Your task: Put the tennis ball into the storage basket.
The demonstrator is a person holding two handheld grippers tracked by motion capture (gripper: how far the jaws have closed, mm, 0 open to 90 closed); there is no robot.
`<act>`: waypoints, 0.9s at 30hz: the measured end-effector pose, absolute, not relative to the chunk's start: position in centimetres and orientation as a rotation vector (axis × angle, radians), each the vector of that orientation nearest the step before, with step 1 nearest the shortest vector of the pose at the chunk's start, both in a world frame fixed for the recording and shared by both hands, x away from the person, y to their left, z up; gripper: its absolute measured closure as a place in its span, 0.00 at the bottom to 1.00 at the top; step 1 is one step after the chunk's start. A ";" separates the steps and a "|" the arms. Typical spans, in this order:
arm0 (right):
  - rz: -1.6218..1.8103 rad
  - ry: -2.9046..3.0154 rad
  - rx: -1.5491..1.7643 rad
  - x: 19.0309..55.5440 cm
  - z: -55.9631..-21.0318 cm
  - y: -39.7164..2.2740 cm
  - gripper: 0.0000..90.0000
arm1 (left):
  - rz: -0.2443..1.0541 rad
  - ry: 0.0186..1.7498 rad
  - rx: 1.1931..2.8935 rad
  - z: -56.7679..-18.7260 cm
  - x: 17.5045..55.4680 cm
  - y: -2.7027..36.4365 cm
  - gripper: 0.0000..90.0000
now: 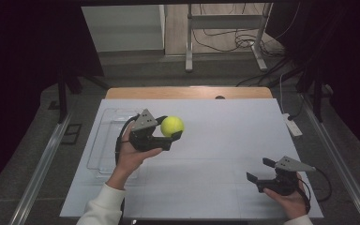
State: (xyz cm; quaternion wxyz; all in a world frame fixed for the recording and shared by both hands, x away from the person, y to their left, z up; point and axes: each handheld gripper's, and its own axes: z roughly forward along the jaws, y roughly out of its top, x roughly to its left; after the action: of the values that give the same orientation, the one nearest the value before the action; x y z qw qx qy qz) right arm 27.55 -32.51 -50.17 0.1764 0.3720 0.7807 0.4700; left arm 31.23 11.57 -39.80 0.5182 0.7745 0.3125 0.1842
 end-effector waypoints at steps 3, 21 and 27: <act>1.330 2.211 1.052 27.6 -50.2 -32.5 0.10 | 0.447 0.756 1.852 -39.8 31.3 11.8 0.29; 1.334 2.208 1.052 27.6 -50.2 -32.5 0.10 | 0.488 0.799 1.812 -39.5 31.6 13.4 0.29; 1.332 2.207 1.053 27.5 -50.1 -32.5 0.10 | 0.501 0.811 1.805 -39.5 31.7 13.9 0.29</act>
State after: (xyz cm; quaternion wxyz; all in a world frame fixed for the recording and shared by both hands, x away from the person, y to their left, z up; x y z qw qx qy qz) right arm 27.54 -32.52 -50.15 0.1776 0.3720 0.7800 0.4708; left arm 31.72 13.90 -39.48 0.5226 0.7539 0.3388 0.2091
